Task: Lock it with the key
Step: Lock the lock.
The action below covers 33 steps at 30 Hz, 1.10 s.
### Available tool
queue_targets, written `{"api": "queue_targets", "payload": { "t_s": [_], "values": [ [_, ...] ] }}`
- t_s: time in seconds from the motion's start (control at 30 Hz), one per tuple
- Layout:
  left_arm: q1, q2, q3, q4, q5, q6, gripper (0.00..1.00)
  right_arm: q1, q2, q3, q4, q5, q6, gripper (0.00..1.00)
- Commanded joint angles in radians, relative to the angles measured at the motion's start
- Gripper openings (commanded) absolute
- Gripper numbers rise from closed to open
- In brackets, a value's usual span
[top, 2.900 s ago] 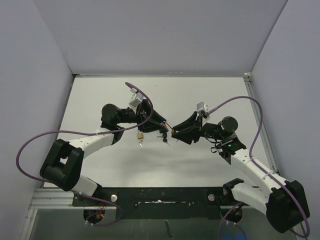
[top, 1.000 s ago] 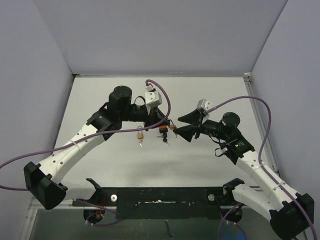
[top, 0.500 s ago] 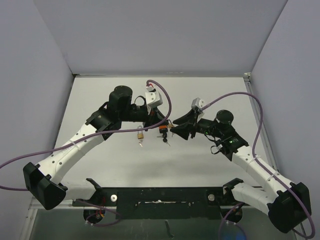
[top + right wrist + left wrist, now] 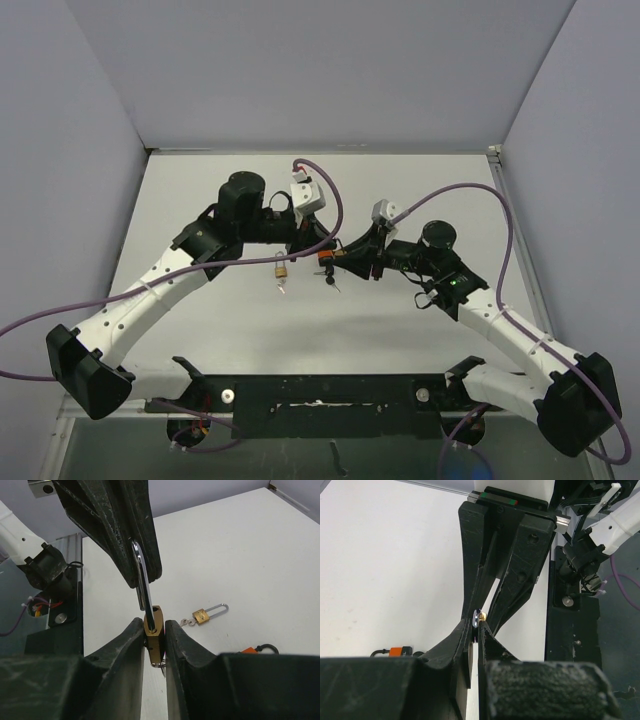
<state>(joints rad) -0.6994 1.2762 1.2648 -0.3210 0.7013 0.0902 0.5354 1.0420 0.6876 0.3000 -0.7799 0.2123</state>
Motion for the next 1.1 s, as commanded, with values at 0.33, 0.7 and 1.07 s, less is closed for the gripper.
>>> {"api": "queue_targets", "payload": {
  "t_s": [0.33, 0.7, 1.07],
  "values": [
    [-0.006, -0.029, -0.008, 0.112, -0.012, -0.007, 0.0, 0.022, -0.038, 0.011, 0.083, -0.014, -0.008, 0.0],
    [-0.006, -0.052, -0.043, 0.116, -0.035, 0.014, 0.0, 0.022, -0.049, 0.03, 0.14, -0.143, 0.034, 0.0],
    [-0.006, -0.073, -0.074, 0.132, -0.017, 0.01, 0.0, 0.021, -0.069, 0.047, 0.194, -0.206, 0.064, 0.0]
  ]
}}
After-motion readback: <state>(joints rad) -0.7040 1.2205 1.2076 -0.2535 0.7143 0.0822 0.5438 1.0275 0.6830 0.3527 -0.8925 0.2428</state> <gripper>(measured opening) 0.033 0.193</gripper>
